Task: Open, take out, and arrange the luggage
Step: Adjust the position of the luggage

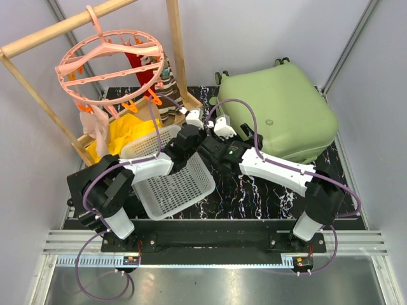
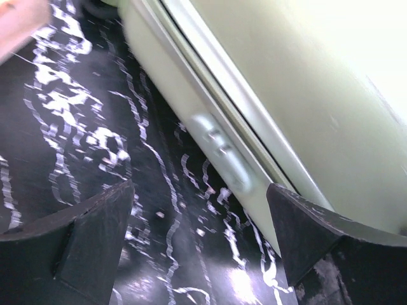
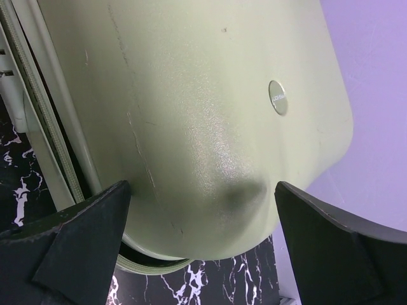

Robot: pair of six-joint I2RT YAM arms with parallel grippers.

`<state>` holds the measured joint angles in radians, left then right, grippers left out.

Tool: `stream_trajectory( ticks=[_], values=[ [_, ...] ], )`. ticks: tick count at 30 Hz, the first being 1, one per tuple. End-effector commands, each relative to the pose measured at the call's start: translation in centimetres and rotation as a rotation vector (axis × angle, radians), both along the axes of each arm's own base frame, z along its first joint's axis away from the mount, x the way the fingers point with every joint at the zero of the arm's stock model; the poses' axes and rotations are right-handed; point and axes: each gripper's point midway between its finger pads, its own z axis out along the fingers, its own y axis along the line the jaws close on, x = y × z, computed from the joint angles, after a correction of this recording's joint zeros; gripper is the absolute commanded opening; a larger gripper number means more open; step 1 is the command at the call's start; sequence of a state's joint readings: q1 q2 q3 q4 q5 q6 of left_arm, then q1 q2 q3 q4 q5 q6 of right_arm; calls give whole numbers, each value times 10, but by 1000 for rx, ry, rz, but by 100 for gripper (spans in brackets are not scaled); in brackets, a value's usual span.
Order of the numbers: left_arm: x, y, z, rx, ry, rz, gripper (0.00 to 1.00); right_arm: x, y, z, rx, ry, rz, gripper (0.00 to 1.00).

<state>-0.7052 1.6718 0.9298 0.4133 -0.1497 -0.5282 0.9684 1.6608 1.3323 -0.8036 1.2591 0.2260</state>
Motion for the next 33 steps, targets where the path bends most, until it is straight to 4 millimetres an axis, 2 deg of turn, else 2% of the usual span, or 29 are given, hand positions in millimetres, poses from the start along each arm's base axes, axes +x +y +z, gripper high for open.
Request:
stream_trajectory(
  ticks=[1,6,7,9,16,22,25,29,33],
  values=[
    [1,-8,30,-5,-41,-85,90,-2,-24,16,-3,-47,-59,100],
    [15,11,38,-28,-27,-64,92,-1,-23,16,-2,-42,-56,100],
    [22,21,37,-30,-20,-39,92,-1,-22,16,3,-40,-54,99],
    [24,25,39,-42,-13,-53,92,-1,-22,16,5,-40,-54,100],
    [37,57,52,-43,-31,-12,94,1,-19,14,8,-33,-51,100],
    [44,72,58,-32,-35,6,95,2,-17,11,3,-25,-47,99],
    [47,80,46,-19,1,28,95,2,-16,11,9,-22,-46,100],
    [52,87,43,-42,10,33,95,1,-17,12,20,-21,-42,100],
    [59,93,54,-18,-46,39,96,0,-16,9,32,-13,-38,100]
  ],
)
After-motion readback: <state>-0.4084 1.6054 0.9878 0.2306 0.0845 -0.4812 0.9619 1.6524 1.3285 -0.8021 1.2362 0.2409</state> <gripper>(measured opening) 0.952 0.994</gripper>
